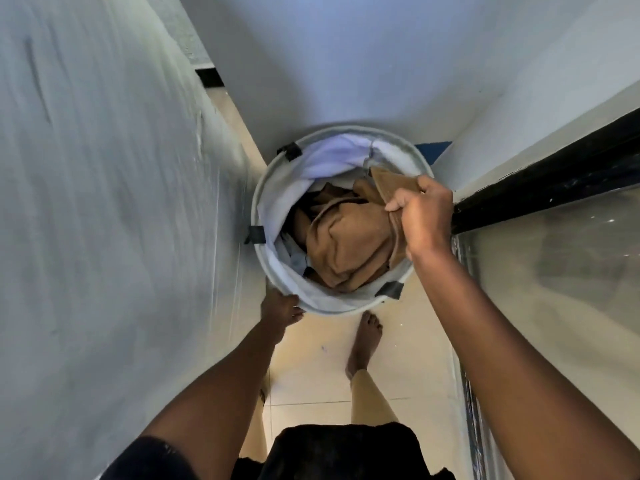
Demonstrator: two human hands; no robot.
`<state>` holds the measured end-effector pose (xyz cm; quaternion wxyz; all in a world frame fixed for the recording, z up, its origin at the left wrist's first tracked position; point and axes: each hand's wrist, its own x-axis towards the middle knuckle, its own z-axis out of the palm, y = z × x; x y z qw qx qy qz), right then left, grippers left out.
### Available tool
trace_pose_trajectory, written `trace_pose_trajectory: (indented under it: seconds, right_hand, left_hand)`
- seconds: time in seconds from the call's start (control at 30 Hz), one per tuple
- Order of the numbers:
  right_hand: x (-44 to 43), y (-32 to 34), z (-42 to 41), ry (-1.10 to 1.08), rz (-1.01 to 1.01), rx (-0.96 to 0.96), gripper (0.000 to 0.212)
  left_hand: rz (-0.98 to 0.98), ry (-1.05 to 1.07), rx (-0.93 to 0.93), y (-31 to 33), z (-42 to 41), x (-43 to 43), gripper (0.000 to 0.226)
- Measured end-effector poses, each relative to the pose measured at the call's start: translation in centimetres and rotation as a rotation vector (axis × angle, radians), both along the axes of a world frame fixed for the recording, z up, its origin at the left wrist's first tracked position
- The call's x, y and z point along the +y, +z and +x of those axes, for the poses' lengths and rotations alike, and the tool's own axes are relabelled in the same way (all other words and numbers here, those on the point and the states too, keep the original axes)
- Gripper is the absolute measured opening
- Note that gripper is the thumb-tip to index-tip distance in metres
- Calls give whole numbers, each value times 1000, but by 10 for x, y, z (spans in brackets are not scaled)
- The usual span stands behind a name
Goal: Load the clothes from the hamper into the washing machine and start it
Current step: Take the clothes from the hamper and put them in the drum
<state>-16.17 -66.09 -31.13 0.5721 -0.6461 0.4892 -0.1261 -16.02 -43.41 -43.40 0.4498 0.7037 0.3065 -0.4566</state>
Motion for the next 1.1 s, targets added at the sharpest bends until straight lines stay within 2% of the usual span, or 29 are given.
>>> trace_pose_trajectory:
  seconds: [0.03, 0.1, 0.13, 0.23, 0.3, 0.4, 0.5, 0.63, 0.73, 0.8, 0.87, 1.0, 1.07, 1.1]
  right_hand:
    - [3, 7, 1, 35, -12, -18, 14]
    - [7, 27, 7, 92, -57, -67, 22]
    - [7, 40, 12, 116, -81, -108, 24]
    - [3, 84, 25, 166, -142, -225, 20]
    - [-5, 120, 31, 160, -164, -311, 24]
    - [-17, 175, 32, 132, -195, -440, 30]
    - [-23, 227, 30, 163, -256, -516, 28]
    - [-28, 295, 22, 186, -307, -634, 25]
    - [-32, 319, 18, 140, -341, -696, 21]
    - [-26, 325, 20, 142, -307, -630, 14]
    - [-18, 331, 18, 238, -336, -516, 24]
    - [-14, 353, 1, 226, -342, -611, 21]
    - [-12, 368, -3, 282, -387, -613, 18]
    - [-10, 376, -5, 349, -412, -581, 15]
  left_hand:
    - [-34, 0, -39, 8, -1, -11, 8]
    - [-59, 26, -83, 21, 0, -33, 11]
    - [-56, 63, -76, 22, 0, -42, 6]
    - [-1, 132, 26, 25, -9, -53, 25]
    - [-15, 145, 107, 30, -14, -53, 27]
    - [-21, 75, 165, 51, -18, -52, 5]
    - [-29, -22, 139, 79, -9, -50, 16]
    - [-92, -61, -40, 129, 31, -53, 7]
    - [-73, -142, -208, 165, 62, -55, 26]
    - [-6, -199, -330, 190, 79, -58, 32]
    - [8, -247, -488, 229, 93, -69, 31]
    - [-263, -297, -917, 336, 116, -101, 34]
    - [-424, -468, -1031, 386, 120, -116, 42]
    - [-481, -576, -1053, 408, 119, -122, 55]
